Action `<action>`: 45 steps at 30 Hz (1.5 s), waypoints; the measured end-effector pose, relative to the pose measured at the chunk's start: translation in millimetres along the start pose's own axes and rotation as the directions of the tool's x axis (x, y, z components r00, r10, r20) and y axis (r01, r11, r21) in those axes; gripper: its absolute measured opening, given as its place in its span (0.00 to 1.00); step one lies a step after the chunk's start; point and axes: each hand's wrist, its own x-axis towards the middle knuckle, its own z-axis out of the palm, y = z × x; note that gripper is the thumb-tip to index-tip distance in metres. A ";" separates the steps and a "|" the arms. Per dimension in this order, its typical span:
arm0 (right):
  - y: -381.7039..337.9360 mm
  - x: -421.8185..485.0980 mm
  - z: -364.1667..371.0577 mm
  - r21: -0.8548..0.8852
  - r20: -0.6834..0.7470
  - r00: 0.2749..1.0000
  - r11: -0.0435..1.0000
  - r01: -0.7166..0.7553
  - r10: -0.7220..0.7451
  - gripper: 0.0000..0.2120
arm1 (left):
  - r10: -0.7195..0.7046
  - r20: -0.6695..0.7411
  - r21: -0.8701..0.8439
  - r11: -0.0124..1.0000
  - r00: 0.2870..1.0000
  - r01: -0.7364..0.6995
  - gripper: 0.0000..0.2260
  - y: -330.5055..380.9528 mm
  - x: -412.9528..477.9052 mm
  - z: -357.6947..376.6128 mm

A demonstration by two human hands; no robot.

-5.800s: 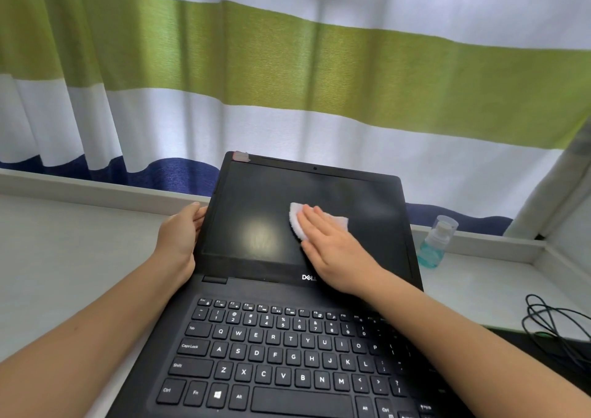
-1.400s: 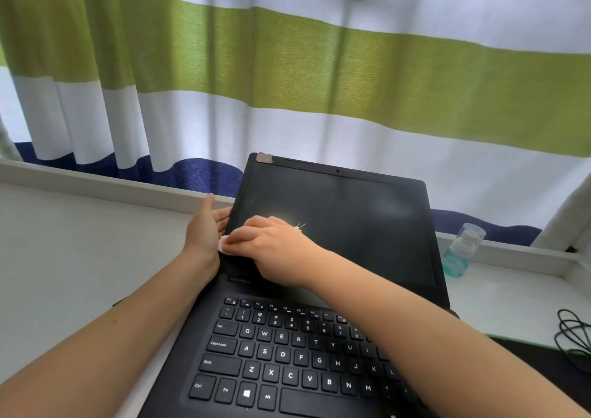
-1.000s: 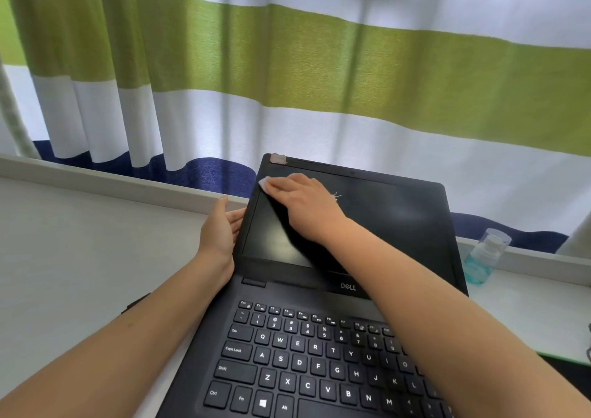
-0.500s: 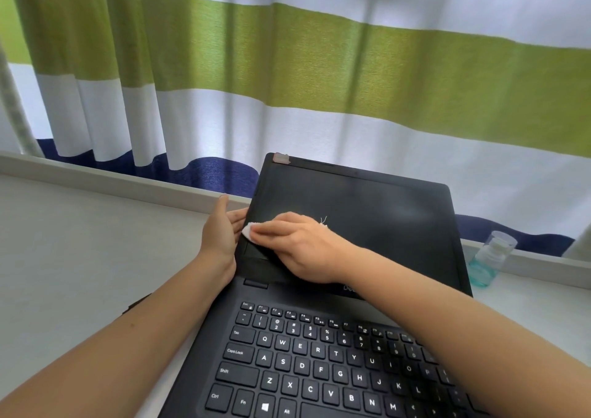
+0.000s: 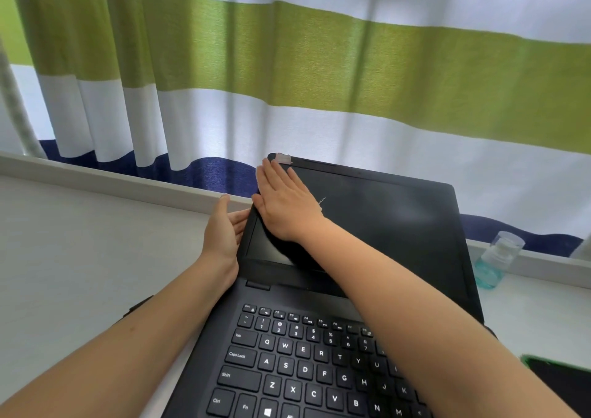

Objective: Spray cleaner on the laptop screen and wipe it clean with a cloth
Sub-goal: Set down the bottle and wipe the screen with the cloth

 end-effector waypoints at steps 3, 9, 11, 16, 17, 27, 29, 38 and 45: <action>6.7 9.0 -0.2 0.029 -0.061 0.991 0.993 -0.115 0.117 0.26 | 0.008 0.006 0.007 1.000 1.000 -0.008 0.23 -0.8 -0.8 0.2; 35.5 5.6 -4.0 0.045 -0.083 0.957 0.960 -0.275 0.278 0.26 | 0.017 0.013 0.010 1.000 1.000 -0.017 0.24 -0.3 -2.8 0.7; 47.0 0.0 -6.2 0.035 -0.084 0.947 0.951 -0.307 0.309 0.26 | 0.012 0.019 0.013 1.000 1.000 -0.013 0.24 -0.3 -2.4 -0.2; 82.8 -19.7 -13.4 0.027 -0.080 0.914 0.917 -0.398 0.398 0.26 | 0.007 0.024 0.020 1.000 1.000 -0.008 0.24 -0.1 -2.7 -0.8; 90.4 -24.3 -14.8 0.026 -0.080 0.904 0.907 -0.420 0.420 0.26 | 0.007 0.023 0.020 1.000 1.000 -0.008 0.24 -0.2 -2.7 -0.9; 157.4 -74.0 -26.2 -0.001 -0.107 0.812 0.816 -0.578 0.574 0.26 | 0.002 0.026 0.017 1.000 1.000 -0.003 0.24 -0.4 -1.7 -1.4; 169.1 -84.2 -28.7 -0.001 -0.114 0.787 0.792 -0.611 0.606 0.26 | 0.003 0.028 0.018 1.000 1.000 -0.003 0.24 -0.3 -1.7 -1.3; 174.9 -130.4 -20.3 0.108 -0.083 0.743 0.747 -0.656 0.664 0.25 | 0.004 0.026 0.030 1.000 1.000 -0.005 0.24 0.0 -3.4 -1.2; 160.1 -173.3 -18.0 0.126 -0.048 0.839 0.837 -0.533 0.542 0.24 | 0.002 0.020 0.046 0.999 1.000 -0.002 0.24 0.7 -5.1 -1.9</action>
